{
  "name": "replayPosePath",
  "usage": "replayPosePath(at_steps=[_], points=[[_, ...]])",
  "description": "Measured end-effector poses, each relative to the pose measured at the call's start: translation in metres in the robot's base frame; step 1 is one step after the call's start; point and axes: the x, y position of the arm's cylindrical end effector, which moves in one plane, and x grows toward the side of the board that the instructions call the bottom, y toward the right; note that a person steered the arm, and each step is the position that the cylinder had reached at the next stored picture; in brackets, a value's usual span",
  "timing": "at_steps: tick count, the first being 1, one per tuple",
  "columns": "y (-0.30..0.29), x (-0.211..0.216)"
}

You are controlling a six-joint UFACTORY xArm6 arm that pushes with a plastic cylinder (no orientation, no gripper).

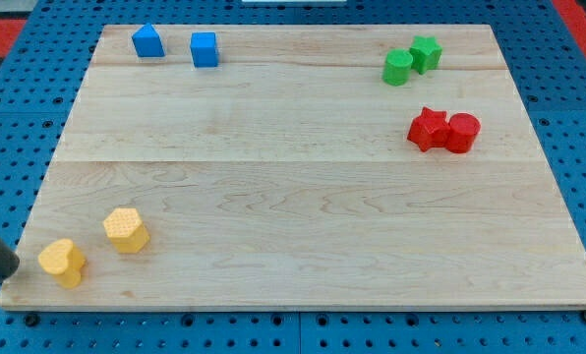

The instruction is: Place yellow heart into yellow hexagon

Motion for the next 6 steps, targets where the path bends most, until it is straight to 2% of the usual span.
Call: replayPosePath(at_steps=[1, 3, 4, 5, 6], points=[[0.065, 0.003], [0.154, -0.058], [0.161, -0.092], [0.108, -0.098], [0.104, -0.123]])
